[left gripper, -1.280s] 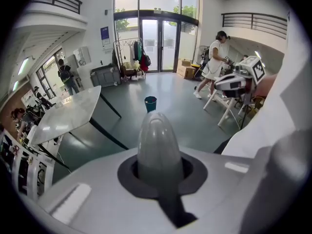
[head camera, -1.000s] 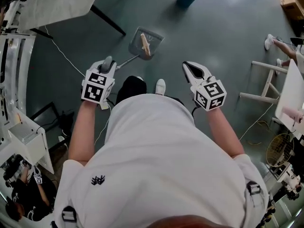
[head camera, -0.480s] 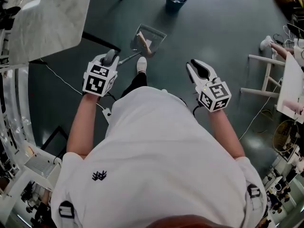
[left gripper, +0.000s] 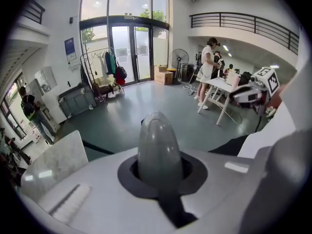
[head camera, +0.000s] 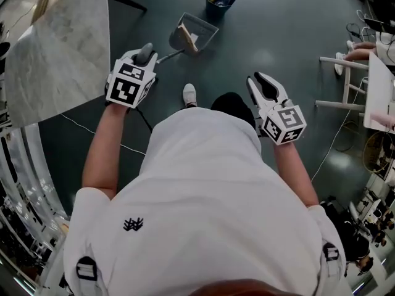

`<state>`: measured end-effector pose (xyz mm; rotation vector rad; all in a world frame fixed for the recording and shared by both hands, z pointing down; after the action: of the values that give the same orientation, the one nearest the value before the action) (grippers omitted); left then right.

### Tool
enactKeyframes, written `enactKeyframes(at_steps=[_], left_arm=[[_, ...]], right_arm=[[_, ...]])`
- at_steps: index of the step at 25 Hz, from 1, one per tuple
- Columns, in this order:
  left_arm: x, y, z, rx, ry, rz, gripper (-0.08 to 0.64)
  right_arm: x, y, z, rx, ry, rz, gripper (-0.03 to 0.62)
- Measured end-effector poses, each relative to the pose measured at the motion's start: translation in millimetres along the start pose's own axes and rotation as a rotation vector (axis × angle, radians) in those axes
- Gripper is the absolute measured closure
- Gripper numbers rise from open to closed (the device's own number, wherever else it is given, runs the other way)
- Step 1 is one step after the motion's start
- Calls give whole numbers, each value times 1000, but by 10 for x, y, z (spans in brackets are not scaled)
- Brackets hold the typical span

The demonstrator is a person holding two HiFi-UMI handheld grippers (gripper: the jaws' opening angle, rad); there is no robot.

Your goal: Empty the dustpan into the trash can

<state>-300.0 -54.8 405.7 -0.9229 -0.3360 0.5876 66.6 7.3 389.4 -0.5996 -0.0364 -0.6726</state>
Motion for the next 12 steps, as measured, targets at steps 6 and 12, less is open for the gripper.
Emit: enactKeyframes(at_steps=[6,12], left_arm=[[-494,-246,-593,32,-17,-13,497],[-782,-645,-1234,23,-40,-38,497]], right_arm=[[184,-113,-166,2,-25,39,515],[662,-293,-328,7,-47,30,515]])
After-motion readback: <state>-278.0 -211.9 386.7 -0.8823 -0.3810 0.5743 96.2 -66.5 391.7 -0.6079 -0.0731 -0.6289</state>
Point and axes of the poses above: the fingertips, and each gripper's own axes: y backward along the fingers, x to its right, z out of its underside, the point moved 9 cm from there along y, backward along the fingers, and after that the axes turned 3 degrees about -x, right-handed, at the moved point
